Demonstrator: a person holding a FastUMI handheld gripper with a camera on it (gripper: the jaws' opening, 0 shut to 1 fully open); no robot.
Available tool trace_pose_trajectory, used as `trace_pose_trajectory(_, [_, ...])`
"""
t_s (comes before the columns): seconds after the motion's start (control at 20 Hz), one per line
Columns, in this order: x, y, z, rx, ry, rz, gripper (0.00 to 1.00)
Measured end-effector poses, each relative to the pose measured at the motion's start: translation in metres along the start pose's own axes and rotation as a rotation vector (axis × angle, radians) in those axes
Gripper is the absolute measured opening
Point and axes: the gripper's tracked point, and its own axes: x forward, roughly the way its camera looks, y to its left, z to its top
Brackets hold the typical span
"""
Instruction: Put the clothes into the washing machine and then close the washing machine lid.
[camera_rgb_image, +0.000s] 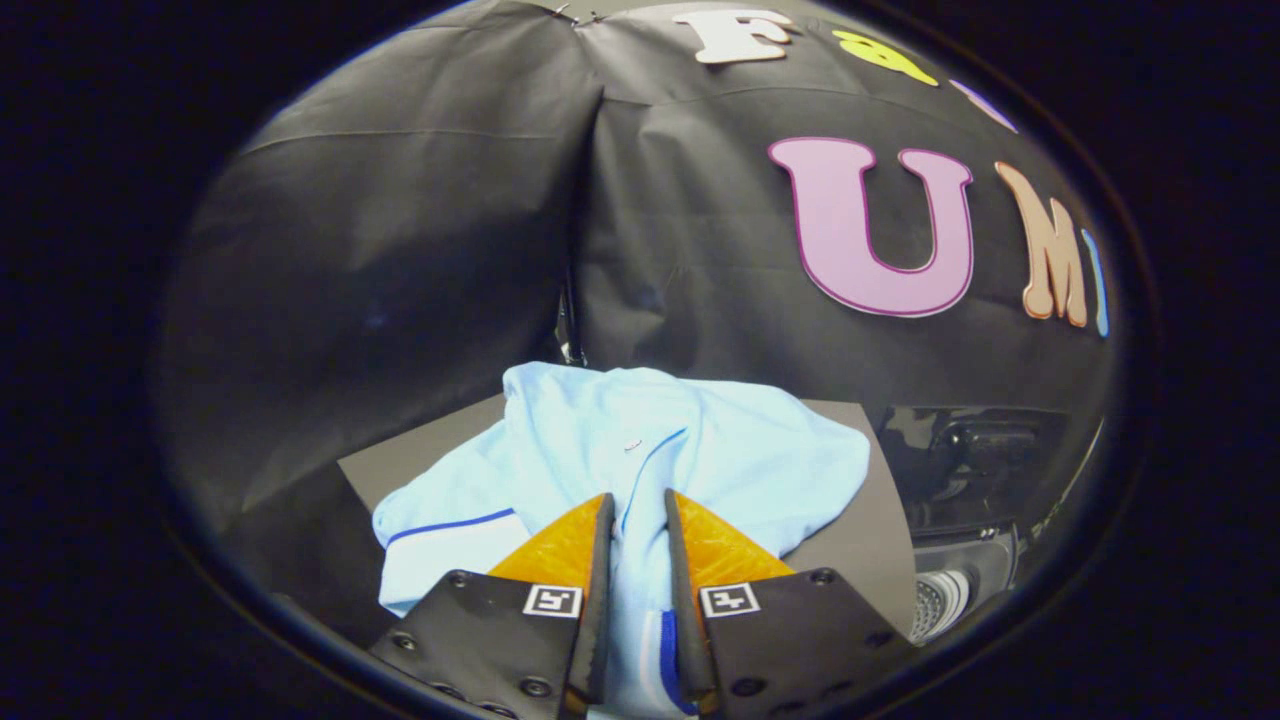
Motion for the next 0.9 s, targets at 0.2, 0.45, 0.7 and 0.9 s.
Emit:
trace_pose_trajectory(0.2, [-0.007,-0.016,0.000,0.019,-0.003,-0.012,0.09])
trace_pose_trajectory(0.45, [-0.024,-0.082,0.002,0.067,-0.004,-0.105,0.08])
trace_pose_trajectory(0.7, [-0.056,-0.157,0.013,0.066,-0.030,-0.251,0.08])
trace_pose_trajectory(0.9, [-0.077,-0.206,0.023,0.033,-0.059,-0.365,0.08])
